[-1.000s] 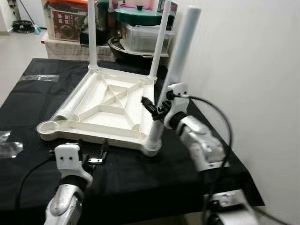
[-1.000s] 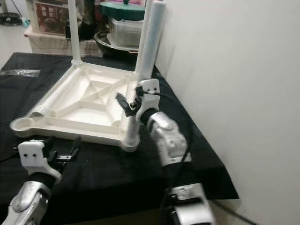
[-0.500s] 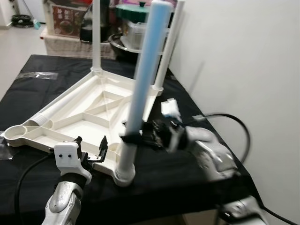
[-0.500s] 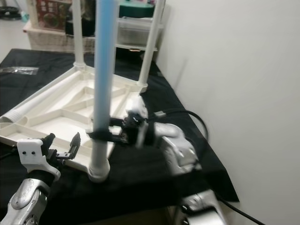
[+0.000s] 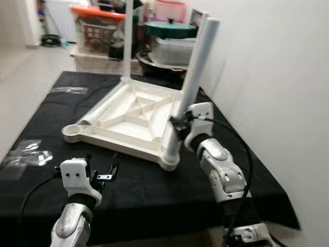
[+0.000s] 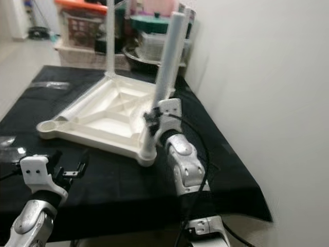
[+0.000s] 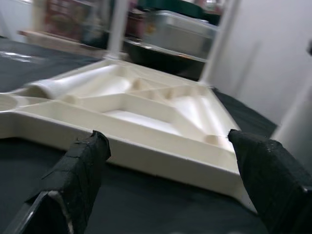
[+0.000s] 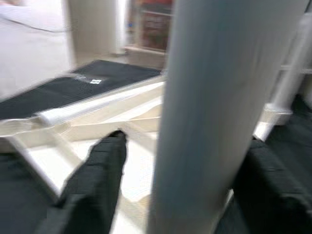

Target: Building children table

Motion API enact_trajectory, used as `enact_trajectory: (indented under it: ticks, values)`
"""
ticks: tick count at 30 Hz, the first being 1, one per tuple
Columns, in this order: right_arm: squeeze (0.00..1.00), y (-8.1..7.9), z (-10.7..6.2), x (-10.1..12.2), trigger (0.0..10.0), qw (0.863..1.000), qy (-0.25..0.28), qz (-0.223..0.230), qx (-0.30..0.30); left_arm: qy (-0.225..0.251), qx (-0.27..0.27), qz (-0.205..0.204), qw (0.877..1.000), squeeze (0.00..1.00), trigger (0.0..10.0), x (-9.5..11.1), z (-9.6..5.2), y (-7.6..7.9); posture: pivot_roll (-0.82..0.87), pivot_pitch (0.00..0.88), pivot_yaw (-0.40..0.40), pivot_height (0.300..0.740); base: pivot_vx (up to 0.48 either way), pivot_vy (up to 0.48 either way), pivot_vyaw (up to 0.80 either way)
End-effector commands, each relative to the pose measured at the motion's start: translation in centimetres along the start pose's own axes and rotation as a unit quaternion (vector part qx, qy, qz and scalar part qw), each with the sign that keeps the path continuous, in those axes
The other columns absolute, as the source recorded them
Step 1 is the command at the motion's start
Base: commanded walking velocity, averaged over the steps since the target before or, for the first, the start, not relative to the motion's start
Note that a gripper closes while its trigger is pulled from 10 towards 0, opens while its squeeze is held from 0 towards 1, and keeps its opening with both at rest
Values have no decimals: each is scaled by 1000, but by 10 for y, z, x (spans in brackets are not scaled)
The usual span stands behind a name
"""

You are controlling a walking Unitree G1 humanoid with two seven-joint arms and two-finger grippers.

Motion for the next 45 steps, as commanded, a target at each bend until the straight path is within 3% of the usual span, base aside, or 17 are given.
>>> enact_trajectory:
  ticks: [1,2,4,8,11,12,16,19,21,23,26,30,35,36,40,41,45]
  values:
    - [1000,-6,2,8,10000,1000,15,0,24,-10,-5,-9,1000,0,10000,-5,1,3,66,0,-164,740,0,0,0]
    - [0,-19,6,20,10000,994,33,2,102,-9,-5,-9,1000,0,10000,-5,1,3,71,0,-168,740,0,0,0]
    - [0,-32,5,30,10000,982,48,1,180,-8,-4,-9,1000,0,10000,-5,1,3,71,0,-170,740,0,0,0]
    - [0,-79,-41,37,10000,880,75,-10,469,-7,-5,-9,1000,0,10000,-5,1,3,82,0,-177,740,0,0,0]
    - [0,-87,-50,35,10000,859,76,3,506,-7,-4,-9,1000,0,10000,-6,0,2,82,0,-177,740,0,0,0]
    - [0,-94,-57,30,0,842,66,20,536,-8,-4,-10,1000,0,10000,-6,0,2,88,0,-182,740,0,0,0]
    - [0,-103,-65,21,0,824,54,36,563,-9,-4,-9,1000,0,10000,-6,-1,2,91,0,-182,740,0,0,0]
    - [0,-104,-64,16,0,829,47,42,556,-10,-3,-9,1000,0,10000,-7,-1,2,90,0,-181,740,0,0,0]
    - [0,-95,-41,4,0,883,32,38,467,-12,-6,-10,1000,0,10000,-8,-1,3,73,0,-168,740,0,0,0]
    - [0,-95,-41,4,0,883,32,38,467,-12,-6,-10,1000,0,10000,-8,-1,3,73,0,-168,740,0,0,0]
    - [0,-28,13,-23,0,992,-33,45,116,-14,-8,-12,1000,0,10000,-9,-1,4,65,0,-165,740,0,0,0]
    - [0,28,-3,-42,0,988,-58,60,-130,-15,-9,-16,1000,0,10000,-9,0,4,38,0,-150,740,0,0,0]
    - [0,31,-6,-28,0,991,-31,34,-130,-16,-12,-15,1000,0,10000,-10,0,5,41,0,-149,740,0,0,0]
    - [0,7,0,-8,10000,999,6,24,-39,-17,-11,-14,1000,0,10000,-11,-1,4,48,0,-146,740,0,0,0]
    - [0,-18,0,1,10000,997,35,45,58,-17,-11,-11,1000,0,10000,-10,-1,4,61,0,-157,740,0,0,0]
    - [1000,-29,0,10,10000,991,50,59,106,-16,-10,-9,1000,0,10000,-10,-1,4,71,0,-165,740,0,0,0]
    - [1000,-49,-5,32,10000,971,69,50,225,-13,-4,-9,1000,0,10000,-8,-1,0,75,0,-170,740,0,0,0]
Point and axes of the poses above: a point about 5 cm out from each wrist's last joint towards the gripper, its own z axis pointing out of the wrist towards the gripper, its own x axis along the axis of the wrist's last joint, y = z × x, the point moved 5 cm from there along z, pointing out of the wrist towards the gripper, and after that the axes turned 2 degrees about -z, right-handed, at the moved point
